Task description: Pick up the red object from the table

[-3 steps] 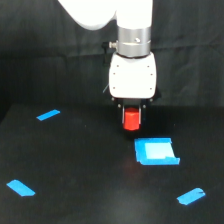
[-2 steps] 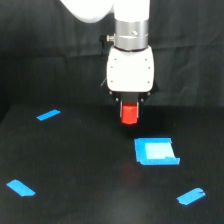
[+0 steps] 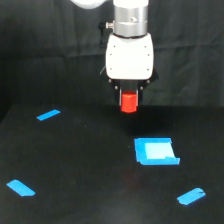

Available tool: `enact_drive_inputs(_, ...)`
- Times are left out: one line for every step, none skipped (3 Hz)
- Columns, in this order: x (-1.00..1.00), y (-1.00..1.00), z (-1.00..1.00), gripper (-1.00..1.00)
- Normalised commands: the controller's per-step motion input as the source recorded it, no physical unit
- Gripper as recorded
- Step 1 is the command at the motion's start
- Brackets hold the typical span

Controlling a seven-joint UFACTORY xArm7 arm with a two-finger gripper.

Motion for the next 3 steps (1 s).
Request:
enact_drive_inputs(0.04,-0.07,0.92,-1.0)
enact_drive_inputs(-0.05,-0.1,0.51,-1.0)
enact_drive_inputs(-0.09,-0.14,0.29,-1.0)
